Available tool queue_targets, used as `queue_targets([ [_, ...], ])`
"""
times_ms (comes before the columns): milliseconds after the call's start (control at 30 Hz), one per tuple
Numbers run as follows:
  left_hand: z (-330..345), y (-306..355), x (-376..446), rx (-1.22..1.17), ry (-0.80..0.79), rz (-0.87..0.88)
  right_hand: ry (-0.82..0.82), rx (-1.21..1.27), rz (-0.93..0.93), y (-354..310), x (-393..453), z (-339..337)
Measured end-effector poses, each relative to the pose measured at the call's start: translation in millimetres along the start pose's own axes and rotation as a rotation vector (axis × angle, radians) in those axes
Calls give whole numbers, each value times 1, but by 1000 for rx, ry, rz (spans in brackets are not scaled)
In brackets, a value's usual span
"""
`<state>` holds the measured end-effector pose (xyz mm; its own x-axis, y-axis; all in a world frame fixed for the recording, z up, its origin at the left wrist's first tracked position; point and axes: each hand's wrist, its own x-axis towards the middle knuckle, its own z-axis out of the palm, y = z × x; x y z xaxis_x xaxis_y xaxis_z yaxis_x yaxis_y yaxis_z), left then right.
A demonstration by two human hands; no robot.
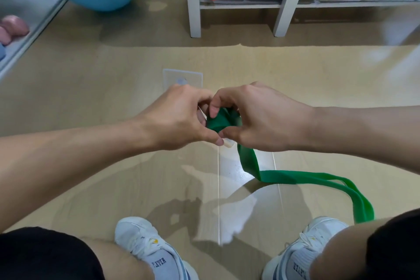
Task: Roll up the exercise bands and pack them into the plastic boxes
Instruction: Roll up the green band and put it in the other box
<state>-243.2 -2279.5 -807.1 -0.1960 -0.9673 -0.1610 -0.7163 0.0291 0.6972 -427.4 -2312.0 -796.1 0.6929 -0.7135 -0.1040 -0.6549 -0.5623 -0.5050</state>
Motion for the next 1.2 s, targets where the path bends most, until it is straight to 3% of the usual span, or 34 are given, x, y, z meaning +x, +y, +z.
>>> queue_targets([
  [267,-9,1,2,-390,142,-170,49,557,86,25,5,-6],
  [433,-7,6,3,-933,131,-258,171,608,44,25,4,2],
  [600,3,17,-1,-1143,49,-329,333,600,14,18,3,10],
  [700,-6,13,-1,-1074,-40,-337,279,564,13,17,3,8],
  [833,-14,4,0,-618,-115,-244,125,395,6,17,4,5],
  [900,-12,1,-2,-520,-108,-225,64,343,2,17,5,6],
  [1000,-12,-1,-2,-526,-92,-216,64,369,-3,20,6,4],
  [1200,-18,-2,3,-678,55,-194,212,547,54,30,9,-1],
])
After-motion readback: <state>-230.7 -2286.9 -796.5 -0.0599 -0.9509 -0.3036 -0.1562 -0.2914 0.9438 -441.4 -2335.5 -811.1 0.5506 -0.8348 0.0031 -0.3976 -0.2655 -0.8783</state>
